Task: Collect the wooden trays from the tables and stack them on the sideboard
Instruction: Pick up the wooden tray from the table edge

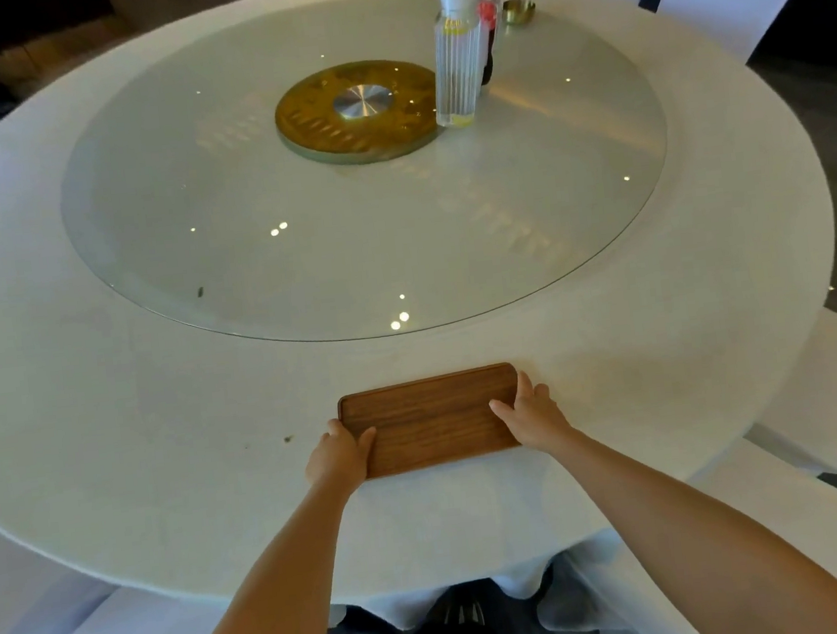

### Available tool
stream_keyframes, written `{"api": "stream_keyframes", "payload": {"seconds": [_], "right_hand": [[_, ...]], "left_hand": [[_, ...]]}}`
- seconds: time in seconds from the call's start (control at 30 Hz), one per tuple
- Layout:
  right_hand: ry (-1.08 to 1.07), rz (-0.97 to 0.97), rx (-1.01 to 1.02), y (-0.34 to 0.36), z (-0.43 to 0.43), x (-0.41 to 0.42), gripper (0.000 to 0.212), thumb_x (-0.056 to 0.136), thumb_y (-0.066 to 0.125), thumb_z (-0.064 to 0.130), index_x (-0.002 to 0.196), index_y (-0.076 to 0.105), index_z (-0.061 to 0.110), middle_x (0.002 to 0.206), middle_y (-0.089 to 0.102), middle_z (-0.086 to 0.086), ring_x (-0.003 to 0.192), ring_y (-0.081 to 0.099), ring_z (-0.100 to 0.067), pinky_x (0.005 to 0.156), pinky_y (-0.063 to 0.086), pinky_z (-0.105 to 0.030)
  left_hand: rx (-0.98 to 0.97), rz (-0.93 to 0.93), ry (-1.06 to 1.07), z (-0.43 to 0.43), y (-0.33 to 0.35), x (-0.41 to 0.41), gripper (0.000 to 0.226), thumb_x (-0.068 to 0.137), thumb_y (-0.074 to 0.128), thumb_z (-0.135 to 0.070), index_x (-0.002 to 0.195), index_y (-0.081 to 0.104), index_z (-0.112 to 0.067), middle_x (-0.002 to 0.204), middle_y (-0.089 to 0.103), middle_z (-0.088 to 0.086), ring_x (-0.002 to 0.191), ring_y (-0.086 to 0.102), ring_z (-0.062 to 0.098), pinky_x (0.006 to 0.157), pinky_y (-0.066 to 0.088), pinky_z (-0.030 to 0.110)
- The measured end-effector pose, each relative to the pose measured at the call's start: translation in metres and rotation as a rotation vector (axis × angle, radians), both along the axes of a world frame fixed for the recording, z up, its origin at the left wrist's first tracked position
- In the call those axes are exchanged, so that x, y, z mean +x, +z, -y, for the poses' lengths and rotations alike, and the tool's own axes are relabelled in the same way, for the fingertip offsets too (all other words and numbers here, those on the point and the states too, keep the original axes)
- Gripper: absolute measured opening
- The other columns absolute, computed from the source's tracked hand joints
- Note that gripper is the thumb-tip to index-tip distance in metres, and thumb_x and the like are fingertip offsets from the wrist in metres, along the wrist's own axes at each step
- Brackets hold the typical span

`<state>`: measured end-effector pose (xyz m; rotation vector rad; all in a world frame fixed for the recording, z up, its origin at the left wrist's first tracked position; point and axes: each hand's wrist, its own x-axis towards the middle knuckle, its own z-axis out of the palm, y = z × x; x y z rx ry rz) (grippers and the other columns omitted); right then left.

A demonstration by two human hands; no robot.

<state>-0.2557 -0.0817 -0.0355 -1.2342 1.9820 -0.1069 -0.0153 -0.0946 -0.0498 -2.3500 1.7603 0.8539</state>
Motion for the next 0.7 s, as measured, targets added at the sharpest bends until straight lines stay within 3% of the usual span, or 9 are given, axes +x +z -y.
{"api": "stream_keyframes", "payload": {"seconds": [0.17, 0.47, 0.7], "right_hand": [[0.000, 0.076, 0.006, 0.004, -0.014, -0.002, 0.080, 0.091, 0.048, 0.042, 0.148, 0.000, 0.010, 0.149, 0.015, -0.021, 0.131, 0.036, -0.036, 0.105, 0.035, -0.039], [0.015, 0.214, -0.182, 0.027, -0.060, 0.002, 0.083, 0.081, 0.066, 0.037, 0.144, 0.020, 0.007, 0.141, 0.040, -0.016, 0.130, 0.039, -0.030, 0.106, 0.037, -0.040], [0.053, 0.392, -0.279, 0.049, -0.128, 0.037, 0.082, 0.074, 0.075, 0.033, 0.139, 0.031, 0.009, 0.134, 0.052, -0.008, 0.122, 0.050, -0.024, 0.097, 0.045, -0.032]], "left_hand": [[-0.005, 0.004, 0.025, -0.015, 0.004, 0.003, 0.057, 0.090, 0.038, -0.052, 0.116, 0.042, -0.002, 0.111, 0.063, 0.017, 0.100, 0.061, 0.033, 0.069, 0.045, 0.035], [-0.176, -0.122, 0.146, -0.063, 0.031, 0.021, 0.053, 0.089, 0.045, -0.049, 0.107, 0.045, 0.001, 0.102, 0.064, 0.020, 0.093, 0.062, 0.035, 0.070, 0.047, 0.038], [-0.332, -0.206, 0.328, -0.169, 0.049, 0.063, 0.050, 0.087, 0.049, -0.049, 0.103, 0.045, -0.002, 0.097, 0.063, 0.016, 0.082, 0.057, 0.028, 0.068, 0.045, 0.037]]}}
